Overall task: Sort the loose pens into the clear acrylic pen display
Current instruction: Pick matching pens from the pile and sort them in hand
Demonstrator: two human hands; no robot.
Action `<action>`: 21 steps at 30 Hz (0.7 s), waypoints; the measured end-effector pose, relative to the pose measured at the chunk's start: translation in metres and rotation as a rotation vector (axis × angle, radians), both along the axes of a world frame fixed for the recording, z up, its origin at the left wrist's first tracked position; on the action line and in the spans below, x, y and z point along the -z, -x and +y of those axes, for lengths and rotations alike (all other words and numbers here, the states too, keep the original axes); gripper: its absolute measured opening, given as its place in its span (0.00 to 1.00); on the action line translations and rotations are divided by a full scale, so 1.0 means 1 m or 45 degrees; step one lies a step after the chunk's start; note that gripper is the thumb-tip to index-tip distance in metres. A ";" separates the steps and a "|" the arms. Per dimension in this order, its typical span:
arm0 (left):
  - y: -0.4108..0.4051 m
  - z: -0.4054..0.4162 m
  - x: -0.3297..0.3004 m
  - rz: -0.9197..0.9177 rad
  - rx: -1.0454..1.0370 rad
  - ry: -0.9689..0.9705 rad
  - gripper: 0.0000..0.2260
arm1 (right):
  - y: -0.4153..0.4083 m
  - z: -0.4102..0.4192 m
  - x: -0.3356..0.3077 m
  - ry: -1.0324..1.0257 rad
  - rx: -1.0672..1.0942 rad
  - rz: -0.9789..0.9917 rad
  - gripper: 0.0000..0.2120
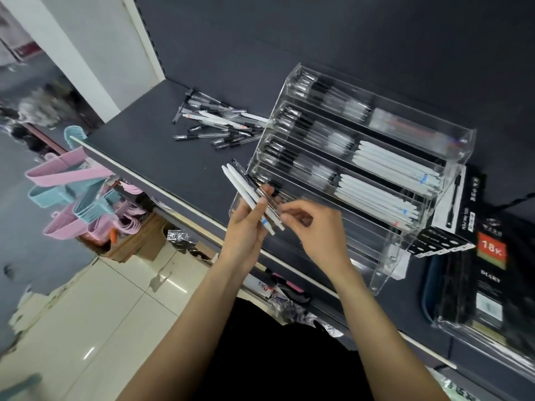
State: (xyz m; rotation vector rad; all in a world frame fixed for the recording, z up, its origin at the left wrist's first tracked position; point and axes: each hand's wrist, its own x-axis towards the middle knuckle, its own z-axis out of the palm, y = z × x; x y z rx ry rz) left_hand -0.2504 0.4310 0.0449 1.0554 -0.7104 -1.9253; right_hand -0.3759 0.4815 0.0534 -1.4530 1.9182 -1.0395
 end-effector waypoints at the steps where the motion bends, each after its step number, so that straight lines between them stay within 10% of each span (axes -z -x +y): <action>1: 0.001 0.000 0.000 -0.008 -0.024 -0.002 0.12 | 0.006 0.001 0.000 0.000 0.031 0.002 0.07; 11: -0.016 -0.012 0.009 -0.070 -0.149 -0.005 0.12 | 0.041 -0.014 0.019 -0.003 0.054 1.110 0.07; 21: -0.023 -0.008 0.009 0.100 -0.126 -0.137 0.13 | 0.034 -0.033 0.020 -0.019 -0.158 1.407 0.11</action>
